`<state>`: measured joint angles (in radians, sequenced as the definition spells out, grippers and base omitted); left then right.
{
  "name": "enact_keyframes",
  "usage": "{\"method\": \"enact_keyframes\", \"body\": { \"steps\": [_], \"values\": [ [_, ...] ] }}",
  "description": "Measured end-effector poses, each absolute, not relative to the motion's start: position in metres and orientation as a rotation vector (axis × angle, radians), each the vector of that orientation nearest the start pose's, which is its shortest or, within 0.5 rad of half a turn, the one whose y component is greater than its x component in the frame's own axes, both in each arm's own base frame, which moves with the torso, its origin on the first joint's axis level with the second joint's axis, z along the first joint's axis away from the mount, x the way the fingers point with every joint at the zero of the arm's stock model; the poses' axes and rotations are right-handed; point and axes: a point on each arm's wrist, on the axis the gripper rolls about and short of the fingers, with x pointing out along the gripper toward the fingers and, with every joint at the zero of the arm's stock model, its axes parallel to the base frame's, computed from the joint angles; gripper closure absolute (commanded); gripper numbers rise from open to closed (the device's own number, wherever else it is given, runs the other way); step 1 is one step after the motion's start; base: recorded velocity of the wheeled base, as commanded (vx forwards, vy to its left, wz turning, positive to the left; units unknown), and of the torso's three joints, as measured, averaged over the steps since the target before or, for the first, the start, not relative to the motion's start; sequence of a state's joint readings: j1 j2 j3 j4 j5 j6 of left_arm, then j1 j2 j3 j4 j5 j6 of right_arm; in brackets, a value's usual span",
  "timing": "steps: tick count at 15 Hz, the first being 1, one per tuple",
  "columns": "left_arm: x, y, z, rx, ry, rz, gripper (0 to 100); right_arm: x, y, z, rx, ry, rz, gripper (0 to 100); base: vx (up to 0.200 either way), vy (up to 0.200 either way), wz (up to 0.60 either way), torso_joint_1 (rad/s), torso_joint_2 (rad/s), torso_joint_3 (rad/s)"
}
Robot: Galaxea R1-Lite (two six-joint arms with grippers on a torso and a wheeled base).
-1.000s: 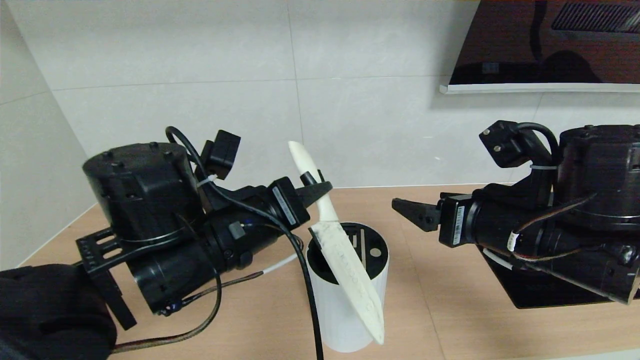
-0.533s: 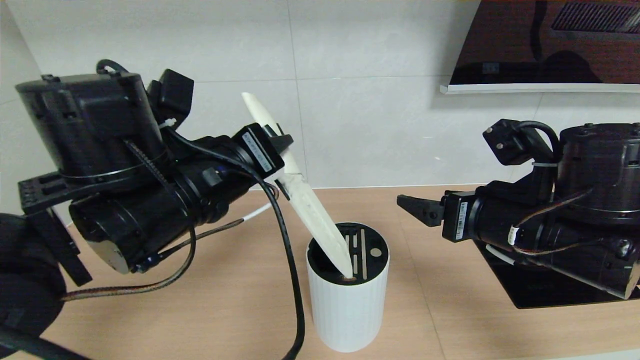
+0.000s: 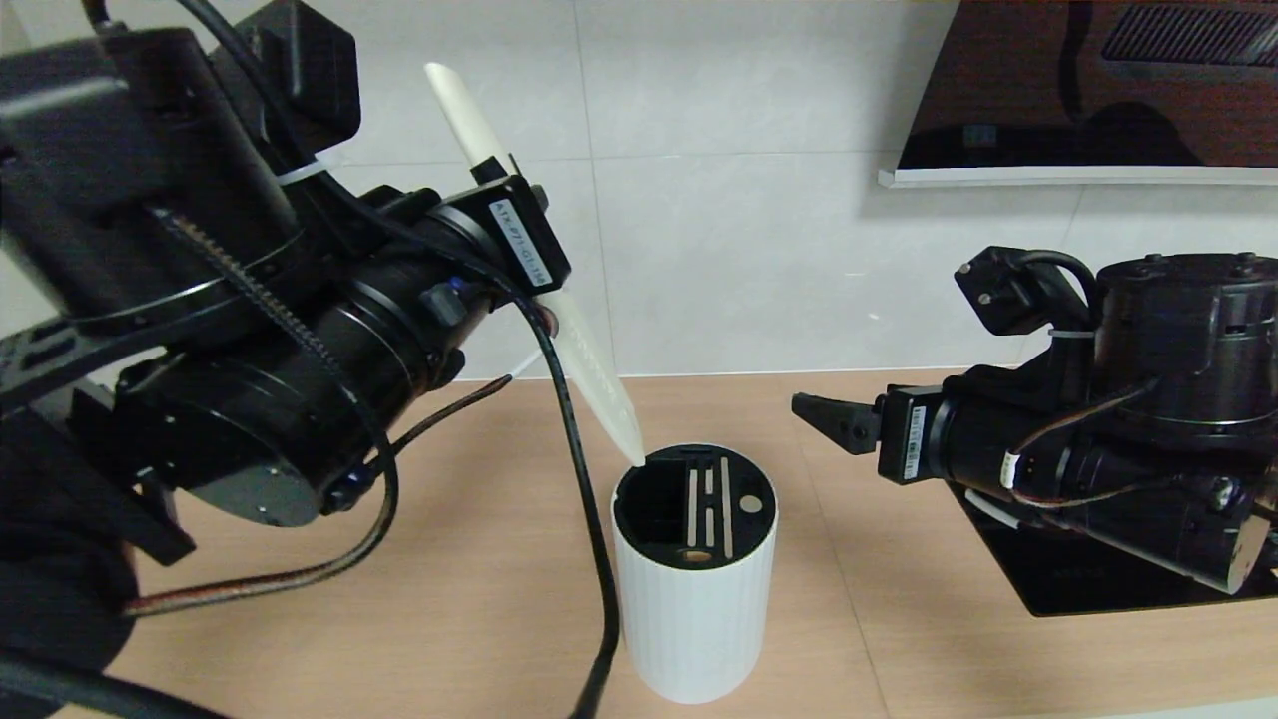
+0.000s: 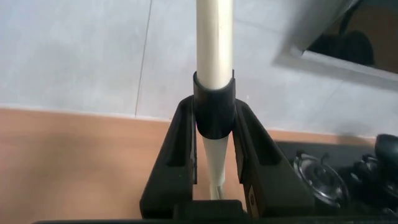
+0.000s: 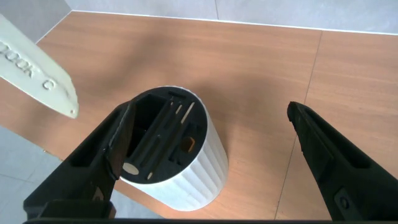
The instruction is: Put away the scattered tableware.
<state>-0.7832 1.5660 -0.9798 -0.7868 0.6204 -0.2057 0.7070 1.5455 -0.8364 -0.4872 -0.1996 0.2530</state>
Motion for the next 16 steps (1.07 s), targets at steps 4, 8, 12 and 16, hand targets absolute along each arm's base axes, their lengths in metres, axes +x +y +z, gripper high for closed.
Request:
{"method": "enact_keyframes", "body": {
  "steps": [4,8,12,16],
  "values": [
    [0.2,-0.204,0.273,-0.255,-0.268,-0.186,100,0.213,0.176,0.218,0.144,0.272,0.474,0,0.0,0.0,0.0,0.0,0.0,0.0],
    [0.198,-0.218,0.253,-0.21,-0.223,-0.22,100,0.215,0.178,0.213,0.137,0.285,0.471,0,0.0,0.0,0.0,0.0,0.0,0.0],
    [0.202,-0.229,0.235,-0.183,-0.186,-0.236,100,0.216,0.178,0.213,0.137,0.286,0.468,0,0.0,0.0,0.0,0.0,0.0,0.0],
    [0.206,-0.235,0.222,-0.166,-0.171,-0.24,100,0.216,0.178,0.213,0.138,0.284,0.468,0,0.0,0.0,0.0,0.0,0.0,0.0]
  ]
}}
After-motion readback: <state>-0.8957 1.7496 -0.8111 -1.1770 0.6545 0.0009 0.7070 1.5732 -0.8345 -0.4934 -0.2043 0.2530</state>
